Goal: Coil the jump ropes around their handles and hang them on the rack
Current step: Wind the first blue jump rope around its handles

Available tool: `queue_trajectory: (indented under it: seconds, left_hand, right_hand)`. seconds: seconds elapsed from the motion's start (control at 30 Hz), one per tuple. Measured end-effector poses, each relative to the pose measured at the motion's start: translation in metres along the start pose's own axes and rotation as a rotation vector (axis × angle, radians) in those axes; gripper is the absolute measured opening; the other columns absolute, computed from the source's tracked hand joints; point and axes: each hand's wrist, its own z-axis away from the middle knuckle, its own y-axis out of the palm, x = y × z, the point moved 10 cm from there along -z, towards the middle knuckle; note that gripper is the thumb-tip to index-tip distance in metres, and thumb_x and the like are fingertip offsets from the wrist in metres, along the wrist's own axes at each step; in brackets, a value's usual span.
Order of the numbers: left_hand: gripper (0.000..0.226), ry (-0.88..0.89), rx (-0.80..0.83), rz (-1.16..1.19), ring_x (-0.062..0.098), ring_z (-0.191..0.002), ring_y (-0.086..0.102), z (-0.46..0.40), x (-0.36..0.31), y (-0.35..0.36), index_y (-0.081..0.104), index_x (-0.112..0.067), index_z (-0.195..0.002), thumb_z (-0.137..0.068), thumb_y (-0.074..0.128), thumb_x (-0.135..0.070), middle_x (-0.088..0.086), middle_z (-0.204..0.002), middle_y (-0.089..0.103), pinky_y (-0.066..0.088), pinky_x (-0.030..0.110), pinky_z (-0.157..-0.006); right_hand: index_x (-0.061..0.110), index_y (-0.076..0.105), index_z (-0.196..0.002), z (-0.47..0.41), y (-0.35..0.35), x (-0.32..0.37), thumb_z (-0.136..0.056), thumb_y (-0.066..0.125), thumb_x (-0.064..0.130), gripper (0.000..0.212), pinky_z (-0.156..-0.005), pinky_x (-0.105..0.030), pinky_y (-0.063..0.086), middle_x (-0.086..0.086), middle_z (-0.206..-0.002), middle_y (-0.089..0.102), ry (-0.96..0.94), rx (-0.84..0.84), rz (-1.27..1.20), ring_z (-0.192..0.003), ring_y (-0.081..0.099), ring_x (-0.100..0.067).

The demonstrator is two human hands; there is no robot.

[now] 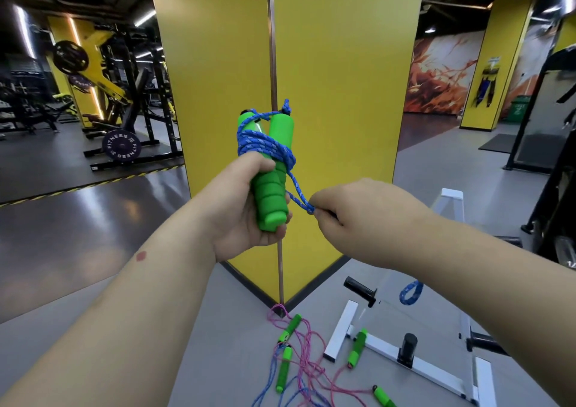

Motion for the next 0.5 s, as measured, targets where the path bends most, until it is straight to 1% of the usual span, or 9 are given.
queue_trajectory:
  seconds: [0.03, 0.1, 0.17, 0.27, 0.33, 0.4, 0.5]
  left_hand:
    - [0.031, 0.023, 0.005, 0.002, 0.026, -0.071, 0.058, 0.0, -0.003, 0.0, 0.057, -0.014, -0.115, -0.098, 0.053, -0.039, 0.009, -0.086, 0.057, 0.05, 0.034, -0.065]
    - [0.03, 0.082, -0.022, -0.08, 0.028, -0.077, 0.063, 0.0, -0.008, -0.002, 0.059, -0.015, -0.115, -0.1, 0.058, -0.041, 0.007, -0.086, 0.061, 0.054, 0.035, -0.065]
    - [0.032, 0.135, -0.041, -0.16, 0.029, -0.085, 0.066, -0.001, -0.01, 0.0, 0.058, -0.018, -0.118, -0.098, 0.063, -0.042, 0.006, -0.094, 0.065, 0.058, 0.039, -0.069]
    - [0.042, 0.2, -0.113, -0.217, 0.025, -0.082, 0.073, -0.002, -0.014, -0.003, 0.056, -0.02, -0.124, -0.093, 0.069, -0.045, 0.005, -0.105, 0.069, 0.062, 0.041, -0.071]
    - [0.05, 0.265, -0.218, -0.276, 0.02, -0.077, 0.075, 0.0, -0.023, -0.011, 0.052, -0.02, -0.125, -0.089, 0.073, -0.048, 0.006, -0.106, 0.07, 0.064, 0.038, -0.067]
    - [0.059, 0.305, -0.285, -0.293, 0.016, -0.072, 0.075, 0.001, -0.027, -0.017, 0.048, -0.02, -0.127, -0.086, 0.076, -0.051, 0.006, -0.105, 0.07, 0.064, 0.036, -0.064]
    - [0.07, 0.29, -0.325, -0.257, 0.018, -0.079, 0.076, 0.001, -0.023, -0.021, 0.045, -0.018, -0.128, -0.08, 0.081, -0.053, 0.007, -0.109, 0.07, 0.063, 0.035, -0.064]
  right_hand:
    - [0.02, 0.036, -0.069, 0.0, 0.001, 0.0, -0.101, 0.035, 0.031, 0.034, -0.048, -0.031, 0.03, 0.0, -0.062, 0.046, 0.0, -0.001, -0.002, -0.056, 0.043, -0.018]
    - [0.019, 0.037, -0.07, 0.0, -0.004, 0.002, -0.101, 0.036, 0.034, 0.034, -0.049, -0.032, 0.031, -0.001, -0.06, 0.045, -0.014, -0.043, -0.031, -0.056, 0.043, -0.018]
    - [0.019, 0.037, -0.069, 0.0, -0.011, 0.008, -0.1, 0.039, 0.035, 0.036, -0.048, -0.033, 0.031, -0.001, -0.058, 0.043, -0.045, -0.091, -0.058, -0.054, 0.041, -0.015]
    - [0.019, 0.043, -0.069, -0.002, -0.022, 0.011, -0.099, 0.044, 0.038, 0.035, -0.049, -0.035, 0.035, -0.001, -0.057, 0.044, -0.063, -0.132, -0.13, -0.054, 0.043, -0.015]
    - [0.019, 0.051, -0.074, -0.003, -0.025, 0.011, -0.098, 0.047, 0.041, 0.033, -0.05, -0.036, 0.04, 0.0, -0.059, 0.048, -0.074, -0.129, -0.173, -0.058, 0.047, -0.015]
    - [0.021, 0.058, -0.079, -0.003, -0.026, 0.01, -0.098, 0.049, 0.043, 0.03, -0.05, -0.034, 0.04, 0.002, -0.061, 0.051, -0.079, -0.105, -0.204, -0.06, 0.05, -0.013]
    - [0.025, 0.06, -0.084, -0.002, -0.027, 0.008, -0.099, 0.049, 0.042, 0.025, -0.05, -0.031, 0.036, 0.004, -0.06, 0.051, -0.09, -0.114, -0.187, -0.06, 0.049, -0.009]
